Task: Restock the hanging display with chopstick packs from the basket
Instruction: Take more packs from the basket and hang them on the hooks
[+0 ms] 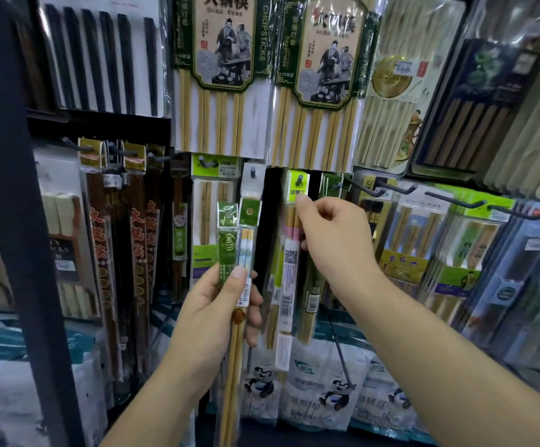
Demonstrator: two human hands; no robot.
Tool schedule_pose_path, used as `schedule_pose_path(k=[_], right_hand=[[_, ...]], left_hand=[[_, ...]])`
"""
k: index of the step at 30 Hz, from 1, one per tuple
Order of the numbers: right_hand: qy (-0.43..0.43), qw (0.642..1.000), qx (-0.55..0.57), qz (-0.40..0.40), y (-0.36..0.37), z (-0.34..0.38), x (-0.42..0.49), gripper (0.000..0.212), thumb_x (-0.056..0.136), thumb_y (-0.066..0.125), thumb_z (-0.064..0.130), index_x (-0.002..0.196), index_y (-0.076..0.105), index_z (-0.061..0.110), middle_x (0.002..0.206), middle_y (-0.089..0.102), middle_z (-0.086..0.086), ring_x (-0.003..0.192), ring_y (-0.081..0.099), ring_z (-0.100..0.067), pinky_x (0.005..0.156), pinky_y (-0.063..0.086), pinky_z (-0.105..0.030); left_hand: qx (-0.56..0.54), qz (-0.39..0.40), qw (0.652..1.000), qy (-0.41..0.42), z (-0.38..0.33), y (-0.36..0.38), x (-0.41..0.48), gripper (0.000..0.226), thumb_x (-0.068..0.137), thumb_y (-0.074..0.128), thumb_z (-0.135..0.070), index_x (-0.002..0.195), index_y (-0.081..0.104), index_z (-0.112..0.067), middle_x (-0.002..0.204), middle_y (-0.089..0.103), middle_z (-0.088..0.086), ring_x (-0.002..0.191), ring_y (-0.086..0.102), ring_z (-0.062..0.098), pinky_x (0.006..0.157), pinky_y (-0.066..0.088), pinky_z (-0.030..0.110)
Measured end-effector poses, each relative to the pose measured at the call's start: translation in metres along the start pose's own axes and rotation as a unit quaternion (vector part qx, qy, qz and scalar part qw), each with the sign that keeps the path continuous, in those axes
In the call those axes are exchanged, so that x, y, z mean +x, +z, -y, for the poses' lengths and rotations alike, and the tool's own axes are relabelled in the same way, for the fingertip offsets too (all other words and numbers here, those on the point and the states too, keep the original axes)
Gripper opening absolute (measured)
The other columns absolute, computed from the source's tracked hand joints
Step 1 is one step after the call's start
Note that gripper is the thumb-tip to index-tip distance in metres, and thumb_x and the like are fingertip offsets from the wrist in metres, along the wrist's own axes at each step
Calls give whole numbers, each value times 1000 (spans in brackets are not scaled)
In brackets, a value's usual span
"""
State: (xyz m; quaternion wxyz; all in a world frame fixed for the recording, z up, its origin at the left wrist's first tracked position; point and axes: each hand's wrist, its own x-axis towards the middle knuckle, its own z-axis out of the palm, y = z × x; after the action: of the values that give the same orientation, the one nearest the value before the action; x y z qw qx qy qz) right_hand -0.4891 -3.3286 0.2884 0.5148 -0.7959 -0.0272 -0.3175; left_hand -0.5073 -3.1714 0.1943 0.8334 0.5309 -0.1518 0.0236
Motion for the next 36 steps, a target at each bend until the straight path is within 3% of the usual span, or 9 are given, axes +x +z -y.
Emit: schedule_pose_path(k=[3, 11, 17, 25, 26, 27, 28, 31, 36], right_hand=[[3, 1000, -5, -25, -6, -4, -10, 40, 98, 62, 44, 73, 61, 13, 63, 61, 1, 69, 65, -24, 62, 46, -26], [-27, 991, 59, 119, -6, -3, -36, 31, 102, 60, 31, 80, 68, 11, 77, 60, -21, 63, 52, -16, 59, 46, -25], [-6, 994, 109, 13, -26, 1, -15, 35, 105, 54, 27, 71, 60, 18, 60, 49, 7, 54, 45, -5, 53, 40, -18], [0, 998, 61, -26, -33, -3, 6, 45, 105, 52, 27, 63, 39, 19, 48, 26, 13, 47, 25, -7, 48, 30, -19], [-1, 997, 66, -27, -32, -3, 6, 46, 105, 52, 26, 62, 38, 19, 46, 26, 13, 46, 24, -6, 50, 25, -19], [-2, 997, 75, -28, -32, -3, 6, 47, 105, 52, 25, 61, 37, 20, 45, 25, 14, 45, 24, -5, 60, 46, -6], [-4, 996, 83, -29, -32, -2, 6, 47, 105, 52, 24, 60, 37, 21, 45, 25, 15, 45, 23, -4, 85, 29, -12], [-12, 995, 94, -30, -32, 0, 6, 48, 105, 51, 21, 59, 36, 22, 45, 25, 15, 44, 24, -4, 87, 27, -12], [-18, 996, 76, -38, -31, -3, 11, 48, 105, 51, 22, 59, 36, 21, 46, 25, 14, 46, 24, -5, 58, 42, -3]], left_hand=[[-30, 3, 999, -14, -1, 1, -1, 43, 80, 69, -47, 100, 66, -8, 75, 64, 9, 55, 56, 18, 38, 42, 26], [6, 81, 997, -10, 8, 18, -6, 26, 91, 62, -46, 91, 69, -21, 74, 66, 8, 53, 56, 19, 40, 45, 28], [46, 48, 998, 3, 14, 18, -3, 28, 87, 56, -48, 93, 76, -30, 83, 73, 1, 74, 70, 16, 66, 58, 24], [53, 55, 997, 9, 16, 16, -3, 30, 91, 53, -44, 90, 76, -25, 72, 57, -7, 62, 51, 8, 53, 45, 23], [56, 58, 997, 10, 16, 16, -3, 30, 91, 53, -44, 91, 76, -25, 72, 57, -7, 63, 51, 8, 53, 45, 23], [60, 60, 996, 11, 17, 15, -3, 30, 92, 53, -44, 91, 76, -25, 72, 57, -7, 63, 51, 8, 54, 45, 23], [64, 62, 996, 11, 17, 15, -2, 30, 92, 53, -44, 92, 76, -25, 72, 57, -7, 63, 51, 8, 54, 45, 23], [64, 63, 996, 10, 16, 14, -3, 30, 91, 53, -45, 92, 76, -25, 72, 57, -6, 63, 51, 9, 54, 45, 23], [66, 69, 995, 5, 14, 15, -3, 30, 90, 53, -45, 91, 75, -25, 72, 57, -5, 62, 50, 9, 53, 45, 24]])
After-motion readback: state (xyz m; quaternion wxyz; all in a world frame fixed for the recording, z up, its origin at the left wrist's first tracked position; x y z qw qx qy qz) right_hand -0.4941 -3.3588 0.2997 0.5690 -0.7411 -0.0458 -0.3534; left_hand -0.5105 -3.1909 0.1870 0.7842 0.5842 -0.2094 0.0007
